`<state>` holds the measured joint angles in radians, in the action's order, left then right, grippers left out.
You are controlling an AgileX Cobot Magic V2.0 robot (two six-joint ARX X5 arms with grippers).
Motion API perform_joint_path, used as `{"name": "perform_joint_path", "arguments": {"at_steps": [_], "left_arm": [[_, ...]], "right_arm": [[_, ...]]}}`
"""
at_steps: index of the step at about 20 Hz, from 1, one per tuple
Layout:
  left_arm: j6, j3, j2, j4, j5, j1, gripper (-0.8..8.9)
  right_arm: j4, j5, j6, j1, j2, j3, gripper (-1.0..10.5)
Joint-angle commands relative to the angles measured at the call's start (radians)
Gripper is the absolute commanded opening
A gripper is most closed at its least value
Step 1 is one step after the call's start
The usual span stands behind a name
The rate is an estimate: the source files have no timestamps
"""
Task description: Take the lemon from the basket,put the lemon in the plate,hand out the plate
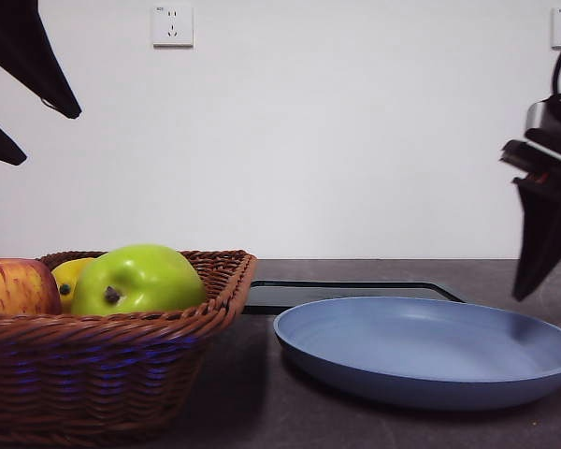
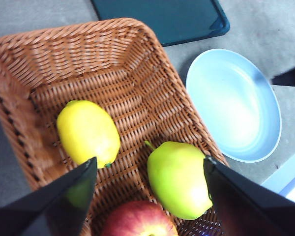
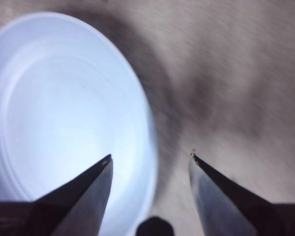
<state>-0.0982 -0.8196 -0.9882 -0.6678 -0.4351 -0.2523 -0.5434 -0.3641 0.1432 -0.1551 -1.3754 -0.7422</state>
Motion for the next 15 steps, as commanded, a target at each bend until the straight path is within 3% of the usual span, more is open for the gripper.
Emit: {"name": "perform_joint_path", "arguments": {"at_steps": [1, 5, 10, 15], "left_arm": [[-0.007, -0.016, -0.01, 0.009, -0.002, -0.01, 3.8], [-0.01, -0.016, -0.01, 0.008, 0.015, -0.01, 3.8], [-0.01, -0.016, -0.01, 0.008, 0.016, -0.01, 3.8], [-0.014, -0.016, -0.01, 0.01, 0.013, -0.018, 3.8]], "right_arm": [[0.026, -0.001, 0.024, -0.019, -0.053, -0.014, 2.6], [0.044, -0.001, 0.032, -0.026, -0.119, -0.014, 1.8], [0.047, -0.001, 0.032, -0.023, -0.123, -0.014, 0.0], [0.018, -0.004, 0.05, -0.022, -0.069, -0.014, 0.0]]}}
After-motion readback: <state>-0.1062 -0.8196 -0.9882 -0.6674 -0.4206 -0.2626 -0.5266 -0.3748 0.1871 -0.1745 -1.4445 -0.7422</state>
